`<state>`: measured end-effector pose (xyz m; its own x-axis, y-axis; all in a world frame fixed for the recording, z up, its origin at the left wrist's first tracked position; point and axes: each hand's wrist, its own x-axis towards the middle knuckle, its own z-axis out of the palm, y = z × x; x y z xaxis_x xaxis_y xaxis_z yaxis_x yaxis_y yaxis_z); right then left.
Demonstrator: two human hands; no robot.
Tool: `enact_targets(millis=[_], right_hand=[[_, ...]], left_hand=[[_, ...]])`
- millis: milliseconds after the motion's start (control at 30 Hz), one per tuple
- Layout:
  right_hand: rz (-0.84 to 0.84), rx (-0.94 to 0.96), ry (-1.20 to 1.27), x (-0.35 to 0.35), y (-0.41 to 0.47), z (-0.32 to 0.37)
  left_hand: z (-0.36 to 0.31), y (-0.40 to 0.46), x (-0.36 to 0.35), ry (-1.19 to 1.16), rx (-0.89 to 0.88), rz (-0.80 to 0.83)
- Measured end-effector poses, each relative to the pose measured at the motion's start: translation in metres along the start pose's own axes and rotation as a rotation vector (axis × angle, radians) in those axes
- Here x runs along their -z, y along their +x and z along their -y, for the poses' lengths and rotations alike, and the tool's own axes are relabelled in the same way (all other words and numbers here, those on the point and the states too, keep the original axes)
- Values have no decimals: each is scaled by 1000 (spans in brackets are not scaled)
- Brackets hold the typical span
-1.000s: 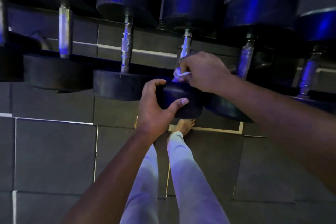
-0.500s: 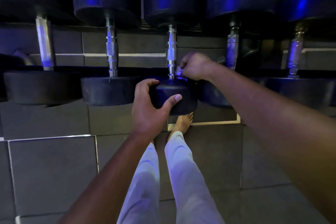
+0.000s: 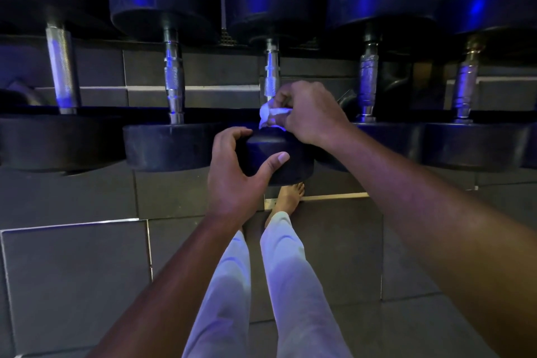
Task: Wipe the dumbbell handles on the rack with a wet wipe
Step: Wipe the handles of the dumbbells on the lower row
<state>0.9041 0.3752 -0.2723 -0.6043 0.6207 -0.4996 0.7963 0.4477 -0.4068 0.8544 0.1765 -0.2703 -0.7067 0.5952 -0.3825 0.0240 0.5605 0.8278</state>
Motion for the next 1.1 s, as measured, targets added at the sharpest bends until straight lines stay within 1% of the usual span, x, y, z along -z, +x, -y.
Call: enact_targets(millis=[100,200,300,400,500,567,667,867,933,1033,1100], right_hand=[[-96,-6,87,-3,-1,-3],[-246,-18,220,-1,15,3],[-394,-86,341,9,42,16],[-472,-169,395,9,55,25],[-493,-279,475,0,51,25],[-484,-311,467,-3,52,25],[-457,-296,353,-1,60,37],[-469,-344,157,1,58,53],[-471,-325,201,2,57,49],[-405,-290,380,2,57,35],[-356,-333,500,3,58,28]], left_hand=[[0,-1,0,-6,-1,1],[0,-1,0,-4,-2,-1],[0,-2,0,-8,-6,-2],[0,-1,0,-15,-14,-5],[-1,-1,0,-15,-14,3],[-1,-2,0,-22,-8,6],[0,-1,0,-37,-16,-1],[2,-1,-2,-40,-21,-12],[2,-1,-1,-37,-25,-10],[1,-1,-1,-35,-22,-14],[1,-1,-1,-32,-26,-13]])
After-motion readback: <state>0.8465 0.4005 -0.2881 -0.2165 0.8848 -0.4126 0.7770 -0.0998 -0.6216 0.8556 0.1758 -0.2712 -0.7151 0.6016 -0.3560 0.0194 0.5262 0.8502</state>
